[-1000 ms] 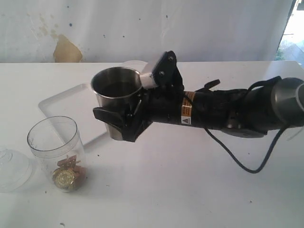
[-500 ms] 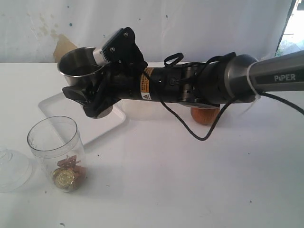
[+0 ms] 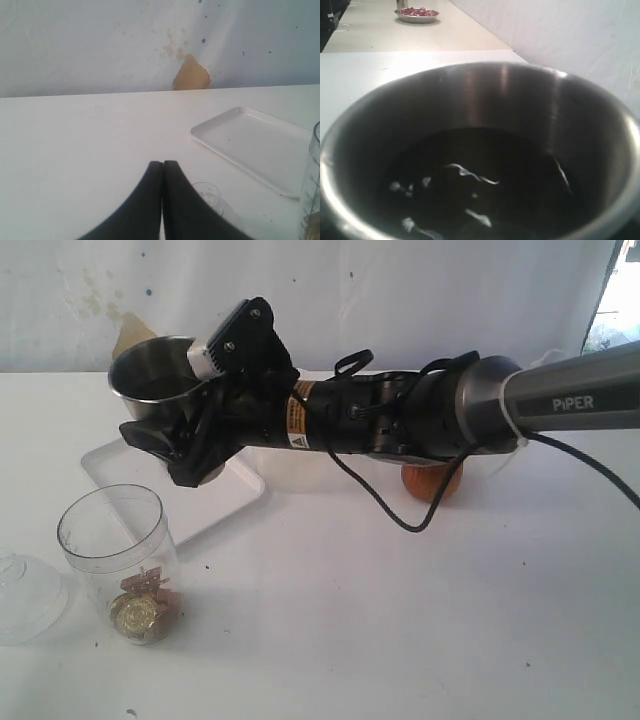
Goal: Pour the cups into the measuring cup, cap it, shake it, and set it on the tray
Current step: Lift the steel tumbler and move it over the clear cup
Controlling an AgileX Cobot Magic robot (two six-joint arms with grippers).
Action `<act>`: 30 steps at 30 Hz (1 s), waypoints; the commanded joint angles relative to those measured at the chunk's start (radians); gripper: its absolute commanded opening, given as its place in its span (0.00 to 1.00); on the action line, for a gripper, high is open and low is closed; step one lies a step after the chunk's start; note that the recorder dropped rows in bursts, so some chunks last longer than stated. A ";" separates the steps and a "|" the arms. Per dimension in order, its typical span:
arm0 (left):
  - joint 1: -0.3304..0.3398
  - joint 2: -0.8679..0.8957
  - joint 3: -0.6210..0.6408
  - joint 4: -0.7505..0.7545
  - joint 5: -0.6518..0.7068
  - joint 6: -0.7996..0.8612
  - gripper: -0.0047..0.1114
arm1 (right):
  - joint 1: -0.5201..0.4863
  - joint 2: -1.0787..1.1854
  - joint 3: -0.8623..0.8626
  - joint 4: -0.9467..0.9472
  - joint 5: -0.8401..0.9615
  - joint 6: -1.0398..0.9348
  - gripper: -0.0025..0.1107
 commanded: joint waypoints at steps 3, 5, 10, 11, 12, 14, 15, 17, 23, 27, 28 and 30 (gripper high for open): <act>-0.005 -0.005 0.004 0.000 -0.012 -0.004 0.05 | 0.027 -0.015 -0.014 0.021 0.000 -0.123 0.02; -0.005 -0.005 0.004 0.000 -0.012 -0.004 0.05 | 0.040 -0.014 -0.014 0.023 0.035 -0.148 0.02; -0.005 -0.005 0.004 0.000 -0.012 -0.004 0.05 | 0.048 0.001 -0.023 0.025 0.042 -0.164 0.02; -0.005 -0.005 0.004 0.000 -0.012 -0.004 0.05 | 0.048 0.005 -0.026 0.025 0.038 -0.168 0.02; -0.005 -0.005 0.004 0.000 -0.012 -0.004 0.05 | 0.050 0.010 -0.033 0.023 0.038 -0.178 0.02; -0.005 -0.005 0.004 0.000 -0.012 -0.004 0.05 | 0.055 0.016 -0.042 0.023 0.032 -0.194 0.02; -0.005 -0.005 0.004 0.000 -0.012 -0.004 0.05 | 0.055 0.018 -0.045 0.023 0.032 -0.211 0.02; -0.005 -0.005 0.004 0.000 -0.012 -0.004 0.05 | 0.057 0.018 -0.049 0.023 0.032 -0.262 0.02; -0.005 -0.005 0.004 0.000 -0.012 -0.004 0.05 | 0.057 0.018 -0.064 0.023 0.025 -0.307 0.02; -0.005 -0.005 0.004 0.000 -0.012 -0.004 0.05 | 0.057 0.018 -0.070 0.021 0.001 -0.347 0.02; -0.005 -0.005 0.004 0.000 -0.012 -0.004 0.05 | 0.057 0.018 -0.072 0.021 -0.004 -0.347 0.02; -0.005 -0.005 0.004 0.000 -0.012 -0.004 0.05 | 0.057 0.018 -0.072 0.018 -0.020 -0.368 0.02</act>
